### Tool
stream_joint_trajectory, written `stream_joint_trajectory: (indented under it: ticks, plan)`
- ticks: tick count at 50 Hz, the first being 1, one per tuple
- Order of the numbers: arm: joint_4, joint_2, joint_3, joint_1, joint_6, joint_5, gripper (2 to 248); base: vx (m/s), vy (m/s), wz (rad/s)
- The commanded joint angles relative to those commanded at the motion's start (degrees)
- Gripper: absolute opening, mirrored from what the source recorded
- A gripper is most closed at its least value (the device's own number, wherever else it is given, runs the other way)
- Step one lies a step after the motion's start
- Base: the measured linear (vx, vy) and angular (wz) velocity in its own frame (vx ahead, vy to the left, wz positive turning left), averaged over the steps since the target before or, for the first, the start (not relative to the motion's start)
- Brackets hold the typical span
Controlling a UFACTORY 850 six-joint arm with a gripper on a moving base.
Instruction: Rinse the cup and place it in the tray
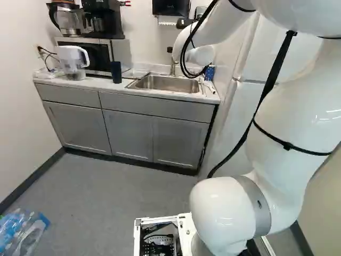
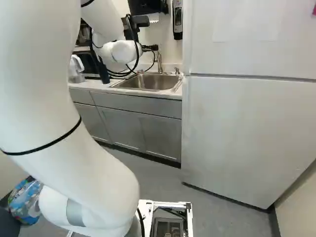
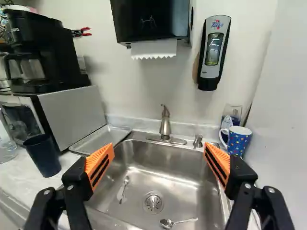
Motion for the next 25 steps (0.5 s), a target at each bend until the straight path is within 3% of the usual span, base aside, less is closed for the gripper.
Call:
stream_joint_trajectory:
  ticks: [12,25]
  plan:
    - [0.0,0.0,0.0,0.0,0.0,0.0,247,0.11,0.002,0.003]
    - [0.0,0.0,0.0,0.0,0.0,0.0,247,0.141,0.032,0.138]
